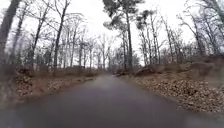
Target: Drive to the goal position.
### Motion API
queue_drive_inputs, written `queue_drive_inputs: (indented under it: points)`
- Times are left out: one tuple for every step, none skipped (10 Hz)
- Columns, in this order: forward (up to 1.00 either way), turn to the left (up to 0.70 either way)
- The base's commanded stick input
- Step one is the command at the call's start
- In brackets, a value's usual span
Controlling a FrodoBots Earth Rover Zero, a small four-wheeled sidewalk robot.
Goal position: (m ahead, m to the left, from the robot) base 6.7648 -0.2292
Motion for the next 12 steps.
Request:
queue_drive_inputs:
  points:
    - [1.0,0.2]
    - [1.0,0.4]
    - [1.0,0.4]
    - [1.0,0.4]
    - [1.0,0.4]
    - [1.0,0.3]
    - [1.0,0.15]
    - [1.0,0.04]
    - [1.0,0.0]
    - [1.0,0.0]
    - [1.0,0.0]
    - [1.0,0.0]
